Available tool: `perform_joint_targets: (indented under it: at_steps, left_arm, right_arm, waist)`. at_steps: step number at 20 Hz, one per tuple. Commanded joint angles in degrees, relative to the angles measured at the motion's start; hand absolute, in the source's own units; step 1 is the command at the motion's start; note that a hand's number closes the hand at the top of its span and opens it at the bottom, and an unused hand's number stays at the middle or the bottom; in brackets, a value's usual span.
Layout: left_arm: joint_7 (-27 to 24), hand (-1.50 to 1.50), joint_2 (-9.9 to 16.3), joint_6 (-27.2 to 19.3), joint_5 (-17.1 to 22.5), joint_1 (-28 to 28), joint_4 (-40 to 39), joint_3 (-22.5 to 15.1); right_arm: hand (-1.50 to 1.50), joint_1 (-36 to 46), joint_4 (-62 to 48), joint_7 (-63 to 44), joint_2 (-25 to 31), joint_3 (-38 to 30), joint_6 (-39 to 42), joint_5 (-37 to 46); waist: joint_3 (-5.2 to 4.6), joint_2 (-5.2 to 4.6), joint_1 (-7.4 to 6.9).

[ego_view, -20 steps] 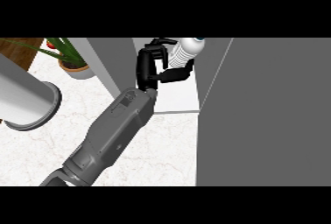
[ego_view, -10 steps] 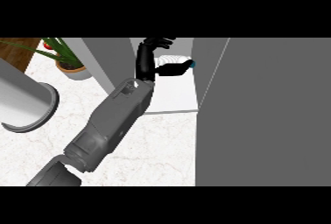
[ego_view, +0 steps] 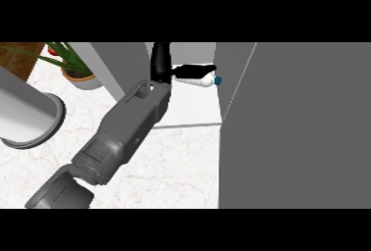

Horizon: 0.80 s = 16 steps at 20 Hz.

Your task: Pick up the bottled water, place it into the cabinet and close the cabinet

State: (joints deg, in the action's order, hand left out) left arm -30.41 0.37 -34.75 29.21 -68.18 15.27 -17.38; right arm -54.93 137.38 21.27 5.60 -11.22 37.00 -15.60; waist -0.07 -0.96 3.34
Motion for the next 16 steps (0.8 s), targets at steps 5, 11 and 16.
perform_joint_targets:
  at_steps: [5, 11, 16]
  left_arm:
    - [-3.22, -1.5, -0.35, 7.12, 2.53, -0.67, 4.63, 3.27]
    - [-3.64, -1.5, -0.37, 15.14, 4.65, 4.05, 9.86, 2.68]
    - [-2.1, -1.5, -0.37, 12.51, 5.54, 11.86, 20.2, -2.28]
  right_arm:
    - [-1.5, -1.39, 5.48, -1.45, -0.18, -1.64, -0.18, -3.84]
    - [-1.5, 0.45, 7.15, -4.84, -1.91, 2.41, -2.27, -0.82]
    - [-1.5, -0.13, 9.08, -7.76, -0.32, 1.03, -2.88, -4.51]
  waist:
    - [0.01, 0.71, -1.3]
    - [-0.01, 0.9, -2.59]
    - [-0.01, 1.33, -3.49]
